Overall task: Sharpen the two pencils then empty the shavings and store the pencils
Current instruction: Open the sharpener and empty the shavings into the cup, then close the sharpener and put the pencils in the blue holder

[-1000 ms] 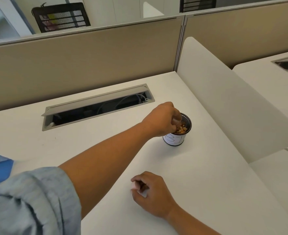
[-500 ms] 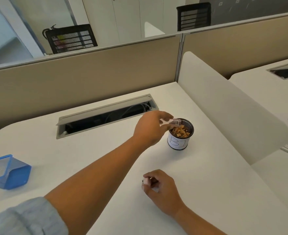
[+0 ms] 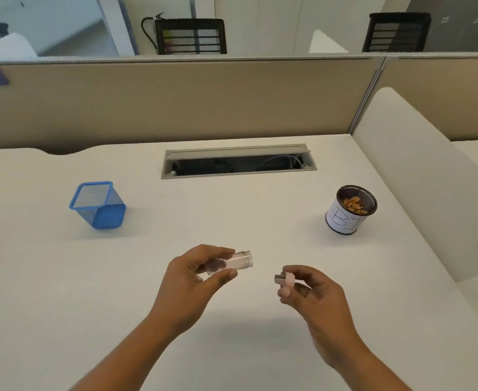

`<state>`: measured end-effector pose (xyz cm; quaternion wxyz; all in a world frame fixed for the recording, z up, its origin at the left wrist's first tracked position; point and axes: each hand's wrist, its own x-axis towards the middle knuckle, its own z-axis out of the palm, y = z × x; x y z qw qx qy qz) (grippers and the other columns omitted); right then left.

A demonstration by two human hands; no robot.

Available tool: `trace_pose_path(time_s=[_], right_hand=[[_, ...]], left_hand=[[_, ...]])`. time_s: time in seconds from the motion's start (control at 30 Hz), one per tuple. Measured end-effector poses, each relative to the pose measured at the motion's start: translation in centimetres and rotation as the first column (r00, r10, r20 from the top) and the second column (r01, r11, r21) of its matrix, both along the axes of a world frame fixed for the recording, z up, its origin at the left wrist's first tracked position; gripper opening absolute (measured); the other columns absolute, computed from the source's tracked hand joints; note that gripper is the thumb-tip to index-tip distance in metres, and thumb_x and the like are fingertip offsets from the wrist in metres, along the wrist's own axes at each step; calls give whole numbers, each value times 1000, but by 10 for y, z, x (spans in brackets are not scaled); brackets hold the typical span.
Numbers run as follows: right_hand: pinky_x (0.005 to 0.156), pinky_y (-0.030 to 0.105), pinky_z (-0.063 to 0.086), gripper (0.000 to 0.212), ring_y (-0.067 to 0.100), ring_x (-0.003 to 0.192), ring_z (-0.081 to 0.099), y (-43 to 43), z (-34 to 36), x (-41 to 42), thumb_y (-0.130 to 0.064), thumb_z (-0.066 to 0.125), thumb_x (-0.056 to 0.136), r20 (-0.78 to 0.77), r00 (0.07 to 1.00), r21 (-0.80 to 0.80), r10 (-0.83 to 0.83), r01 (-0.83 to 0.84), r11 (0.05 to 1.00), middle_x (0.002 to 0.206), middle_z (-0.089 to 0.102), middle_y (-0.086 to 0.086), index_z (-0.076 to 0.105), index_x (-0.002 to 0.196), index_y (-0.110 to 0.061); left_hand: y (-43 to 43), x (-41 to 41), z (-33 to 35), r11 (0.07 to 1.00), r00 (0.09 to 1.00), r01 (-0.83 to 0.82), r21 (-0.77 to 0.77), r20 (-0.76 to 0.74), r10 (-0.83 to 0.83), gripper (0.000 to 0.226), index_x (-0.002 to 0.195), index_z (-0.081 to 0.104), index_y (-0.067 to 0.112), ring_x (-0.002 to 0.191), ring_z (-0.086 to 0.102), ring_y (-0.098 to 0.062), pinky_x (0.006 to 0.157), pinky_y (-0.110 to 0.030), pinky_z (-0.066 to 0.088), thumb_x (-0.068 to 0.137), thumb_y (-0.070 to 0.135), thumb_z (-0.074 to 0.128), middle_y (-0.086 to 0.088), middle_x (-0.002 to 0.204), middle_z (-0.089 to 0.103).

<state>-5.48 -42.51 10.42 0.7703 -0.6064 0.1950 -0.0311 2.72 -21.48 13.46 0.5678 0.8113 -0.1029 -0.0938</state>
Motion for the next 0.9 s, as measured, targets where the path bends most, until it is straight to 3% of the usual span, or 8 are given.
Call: trace_pose_path(time_s=[0.2, 0.4, 0.7, 0.9], right_hand=[[70, 24, 59, 30, 18, 78, 73, 62, 23, -18, 6, 75, 70, 64, 990, -2, 123, -123, 992, 87, 78, 13, 75, 94, -12], [66, 22, 54, 43, 14, 72, 65, 118, 32, -17, 16, 73, 76, 85, 946, -193, 313, -292, 937, 85, 77, 7, 77, 94, -22], [74, 20, 56, 42, 21, 81, 70, 176, 49, -10, 13, 77, 75, 130, 874, -422, 468, -379, 824, 96, 73, 1, 75, 96, -23], [81, 23, 57, 36, 23, 89, 70, 194, 58, -3, 10, 76, 77, 174, 831, -448, 528, -411, 794, 97, 71, -3, 76, 98, -19]], left_hand=[[65, -42, -4, 997, 1000, -11, -71, -6, 11, 29, 94, 74, 31, 94, 68, -12, 84, -20, 51, 75, 10, 81, 11, 95, 73], [121, -63, -1, 998, 998, -21, -53, 66, 24, 27, 95, 74, 31, 95, 66, -17, 82, -25, 51, 73, 16, 82, 10, 96, 72], [174, -71, 11, 999, 991, 24, -45, 130, -18, 22, 94, 75, 28, 91, 65, -16, 78, -16, 47, 74, 23, 81, 11, 93, 70], [194, -71, 16, 1000, 994, -17, -10, 109, 18, 35, 102, 72, 31, 91, 67, -11, 81, -19, 51, 71, 18, 84, 15, 95, 70]])
